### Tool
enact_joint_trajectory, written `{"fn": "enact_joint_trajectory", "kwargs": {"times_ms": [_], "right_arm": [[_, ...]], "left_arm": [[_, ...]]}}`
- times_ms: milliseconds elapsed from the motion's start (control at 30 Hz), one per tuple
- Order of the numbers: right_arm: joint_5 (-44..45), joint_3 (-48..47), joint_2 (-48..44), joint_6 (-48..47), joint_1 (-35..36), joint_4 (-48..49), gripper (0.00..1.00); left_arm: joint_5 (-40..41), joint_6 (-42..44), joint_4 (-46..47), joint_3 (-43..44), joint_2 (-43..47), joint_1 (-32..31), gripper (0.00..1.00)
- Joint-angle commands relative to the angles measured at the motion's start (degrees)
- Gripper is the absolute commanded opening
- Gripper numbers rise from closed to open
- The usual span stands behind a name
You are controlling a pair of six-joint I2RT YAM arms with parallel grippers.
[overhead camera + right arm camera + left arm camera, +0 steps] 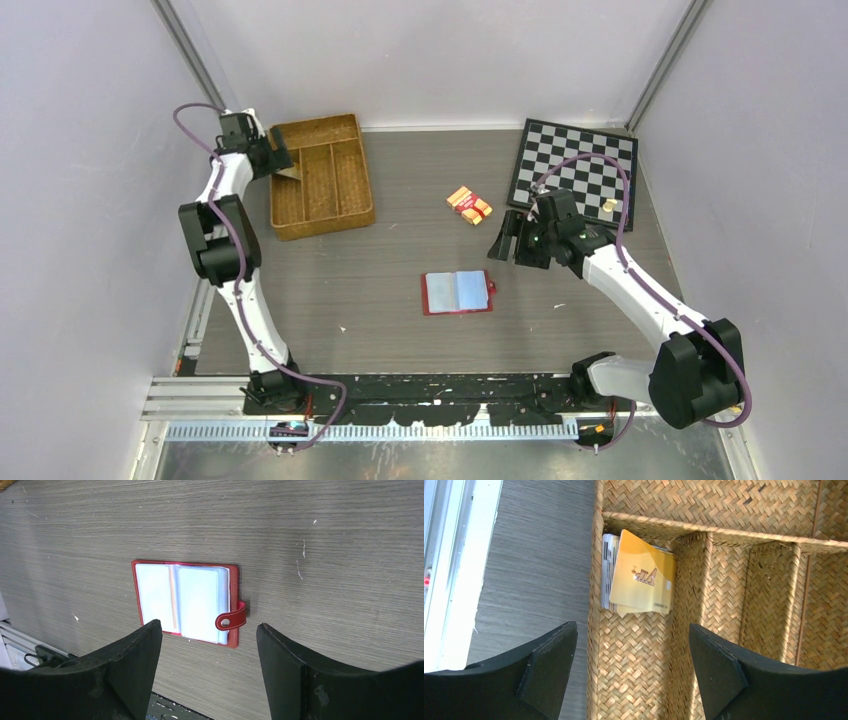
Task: Put the credit cards into the card holder
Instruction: Turn over the card slot in the card holder, then pick up the credit card from the storage box.
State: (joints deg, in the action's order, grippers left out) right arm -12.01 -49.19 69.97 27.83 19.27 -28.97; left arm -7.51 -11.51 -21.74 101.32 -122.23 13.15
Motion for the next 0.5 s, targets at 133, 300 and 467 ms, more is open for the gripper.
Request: {"fn": "enact_joint_trajectory", "kwargs": {"times_ms": [133,300,467], "right_arm": [[0.0,-1.8,-2.0,2.4,-0.3,0.7,0.74],[0.7,-1.4,-3.4,3.1,-0.3,0.1,0.74],[0.9,-0.7,-4.2,4.4,-0.3,0.1,0.73]], "left_arm": [[-2.3,1.3,1.3,6.5,-5.3,1.5,0.82],[-2.2,2.2,0.5,8.3,-7.3,2.3,0.69],[-2.9,1.4,1.4,8.0,-7.9,3.5,0.61]]}}
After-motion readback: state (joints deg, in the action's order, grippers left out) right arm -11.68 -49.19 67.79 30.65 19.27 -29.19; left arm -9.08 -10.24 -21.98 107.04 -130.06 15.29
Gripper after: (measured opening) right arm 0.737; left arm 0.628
